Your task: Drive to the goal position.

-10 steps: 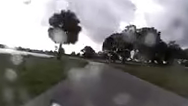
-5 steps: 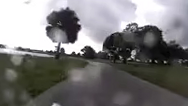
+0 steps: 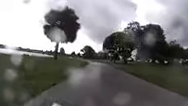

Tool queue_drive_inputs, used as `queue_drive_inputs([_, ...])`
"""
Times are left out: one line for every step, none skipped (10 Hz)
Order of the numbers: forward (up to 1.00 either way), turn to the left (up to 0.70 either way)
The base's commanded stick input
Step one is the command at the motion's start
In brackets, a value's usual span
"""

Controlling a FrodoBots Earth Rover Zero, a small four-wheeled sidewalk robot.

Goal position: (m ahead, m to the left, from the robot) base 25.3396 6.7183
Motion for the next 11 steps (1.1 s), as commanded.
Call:
queue_drive_inputs([1.0, 0.0])
queue_drive_inputs([1.0, 0.0])
queue_drive_inputs([1.0, 0.0])
queue_drive_inputs([1.0, 0.0])
queue_drive_inputs([1.0, 0.0])
queue_drive_inputs([1.0, 0.0])
queue_drive_inputs([1.0, 0.0])
queue_drive_inputs([1.0, 0.0])
queue_drive_inputs([1.0, 0.0])
queue_drive_inputs([1.0, 0.0])
queue_drive_inputs([1.0, 0.0])
